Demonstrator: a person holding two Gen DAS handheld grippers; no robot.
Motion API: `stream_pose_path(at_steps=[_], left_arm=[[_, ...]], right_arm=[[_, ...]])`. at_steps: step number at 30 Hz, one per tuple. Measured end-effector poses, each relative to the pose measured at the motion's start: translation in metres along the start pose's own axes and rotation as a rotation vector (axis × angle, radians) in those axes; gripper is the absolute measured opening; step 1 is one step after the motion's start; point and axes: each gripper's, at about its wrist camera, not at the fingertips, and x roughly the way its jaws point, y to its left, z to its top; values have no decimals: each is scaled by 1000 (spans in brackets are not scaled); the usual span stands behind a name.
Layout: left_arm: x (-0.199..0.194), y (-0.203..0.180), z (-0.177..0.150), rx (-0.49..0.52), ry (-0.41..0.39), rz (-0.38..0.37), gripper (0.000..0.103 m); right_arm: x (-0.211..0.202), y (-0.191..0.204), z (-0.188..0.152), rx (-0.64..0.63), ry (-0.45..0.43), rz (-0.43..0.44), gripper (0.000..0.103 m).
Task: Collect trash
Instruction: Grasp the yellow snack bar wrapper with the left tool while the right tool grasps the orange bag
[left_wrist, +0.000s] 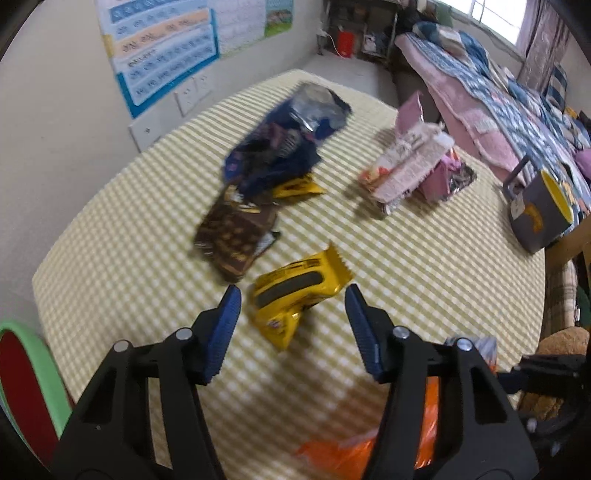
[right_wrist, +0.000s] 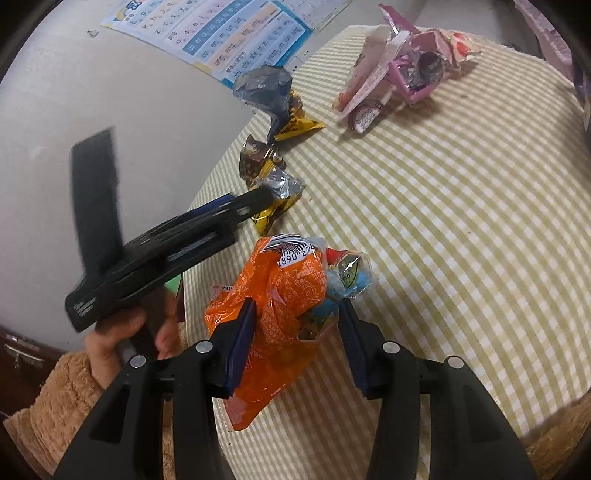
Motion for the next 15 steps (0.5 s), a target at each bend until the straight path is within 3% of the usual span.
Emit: stream_pose_path(at_steps=[2,8,15], left_arm=[[12,-3,1,-4,34,5,51],[11,-1,1,-8,33,31,32],[-14,6,-12,-46,2,-1,30]], right_arm=[[6,3,1,-9,8,1,45],[11,2,2,-1,13,4,45],[15,1,4,-19,15,-15,45]])
